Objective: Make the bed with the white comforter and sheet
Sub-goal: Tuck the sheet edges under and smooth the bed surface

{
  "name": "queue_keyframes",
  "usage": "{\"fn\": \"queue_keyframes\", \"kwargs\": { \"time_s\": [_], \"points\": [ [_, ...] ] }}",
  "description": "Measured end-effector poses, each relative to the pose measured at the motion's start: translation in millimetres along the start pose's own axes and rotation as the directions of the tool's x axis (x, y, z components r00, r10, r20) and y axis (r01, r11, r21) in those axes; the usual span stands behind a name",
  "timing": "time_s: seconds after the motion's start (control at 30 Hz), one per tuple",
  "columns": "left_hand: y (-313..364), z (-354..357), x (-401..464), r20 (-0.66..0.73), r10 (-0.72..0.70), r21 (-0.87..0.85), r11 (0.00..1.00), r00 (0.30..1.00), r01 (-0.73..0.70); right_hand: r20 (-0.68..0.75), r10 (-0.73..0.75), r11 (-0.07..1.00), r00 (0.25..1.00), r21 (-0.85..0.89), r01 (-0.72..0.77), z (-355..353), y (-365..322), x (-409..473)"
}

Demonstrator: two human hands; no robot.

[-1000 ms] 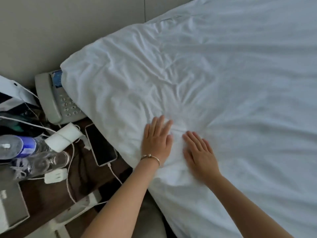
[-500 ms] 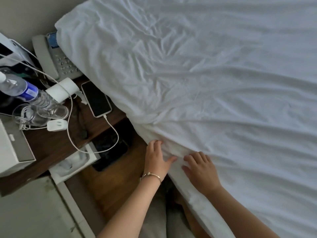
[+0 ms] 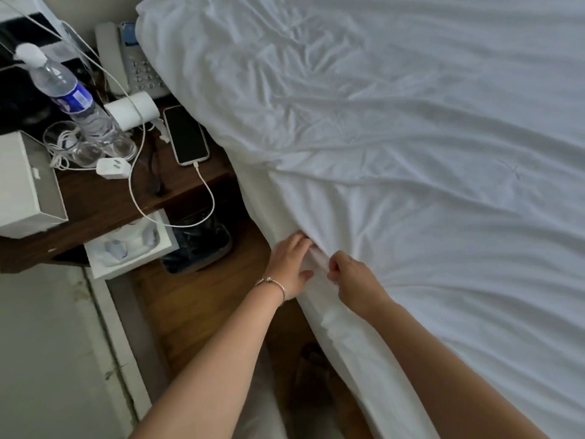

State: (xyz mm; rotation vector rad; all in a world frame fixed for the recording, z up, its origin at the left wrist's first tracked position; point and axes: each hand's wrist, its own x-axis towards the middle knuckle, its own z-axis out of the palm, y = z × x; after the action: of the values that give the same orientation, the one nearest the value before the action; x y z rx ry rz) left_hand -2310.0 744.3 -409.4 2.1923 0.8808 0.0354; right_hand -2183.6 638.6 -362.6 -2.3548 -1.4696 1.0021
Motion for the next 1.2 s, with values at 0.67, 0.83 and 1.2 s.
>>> {"fn": "queue_keyframes", "kwargs": {
  "time_s": [0.67,0.83,1.2],
  "points": [
    [84.9,57.7,-72.6,-0.242,-0.28,-0.135,0.958,0.929,0.253,-0.337,-0.2,0.866,0.92,-0.499,0.005,24.9,99.9,-163.8],
    [124.8,63.8,-51.4,-0.141,0.117,0.016,0.993,0.983,-0.116,-0.41,0.256,0.936,0.876,-0.122,-0.331,29.8,124.5,-173.3],
    [156.1,125.3,-88.5,-0.058,0.015,-0.312,0.95,0.998,-0.032,-0.438,-0.115,0.966,0.891,-0.26,-0.003,39.4,147.7,-250.2]
  ]
}}
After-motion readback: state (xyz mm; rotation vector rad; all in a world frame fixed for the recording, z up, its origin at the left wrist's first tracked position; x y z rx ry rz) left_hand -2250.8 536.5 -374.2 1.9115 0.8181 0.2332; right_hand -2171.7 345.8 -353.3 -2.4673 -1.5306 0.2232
